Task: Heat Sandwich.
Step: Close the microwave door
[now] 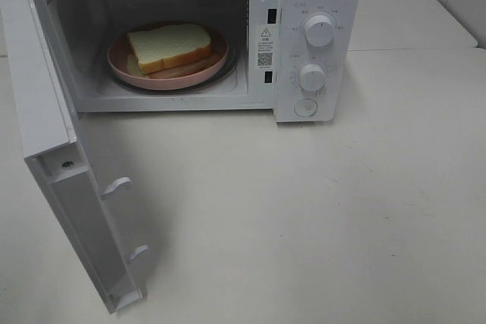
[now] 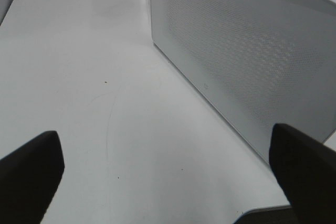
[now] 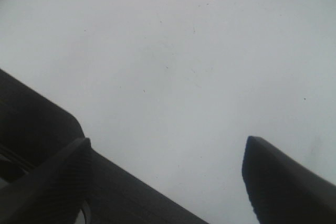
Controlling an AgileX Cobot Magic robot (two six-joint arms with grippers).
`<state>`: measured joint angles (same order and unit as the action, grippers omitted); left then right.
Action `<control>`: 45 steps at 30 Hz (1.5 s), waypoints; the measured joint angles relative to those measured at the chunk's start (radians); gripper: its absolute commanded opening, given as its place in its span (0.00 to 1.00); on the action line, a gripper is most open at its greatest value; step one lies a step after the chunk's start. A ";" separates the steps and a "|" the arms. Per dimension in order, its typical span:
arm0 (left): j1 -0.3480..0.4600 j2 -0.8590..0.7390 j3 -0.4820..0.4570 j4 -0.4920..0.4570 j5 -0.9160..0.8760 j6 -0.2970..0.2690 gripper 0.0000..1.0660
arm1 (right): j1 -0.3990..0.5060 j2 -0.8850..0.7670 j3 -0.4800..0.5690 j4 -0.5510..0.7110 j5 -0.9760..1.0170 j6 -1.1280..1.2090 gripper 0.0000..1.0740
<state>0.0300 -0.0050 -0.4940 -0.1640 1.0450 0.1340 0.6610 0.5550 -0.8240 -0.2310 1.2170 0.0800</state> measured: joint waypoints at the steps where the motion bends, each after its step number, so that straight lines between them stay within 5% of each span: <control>1: 0.000 0.000 0.000 0.000 0.000 0.000 0.94 | -0.012 -0.012 0.003 -0.001 0.000 0.010 0.71; 10: 0.000 0.000 0.000 0.000 0.000 0.000 0.94 | -0.260 -0.173 0.098 -0.008 0.005 0.026 0.71; 26: 0.000 0.000 0.000 0.000 0.000 0.000 0.94 | -0.540 -0.422 0.270 0.110 -0.099 0.051 0.71; 45: 0.000 0.000 0.000 0.000 0.000 0.000 0.94 | -0.640 -0.559 0.318 0.158 -0.168 0.024 0.71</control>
<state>0.0300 -0.0050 -0.4940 -0.1640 1.0450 0.1340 0.0210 -0.0040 -0.5060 -0.0730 1.0490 0.1040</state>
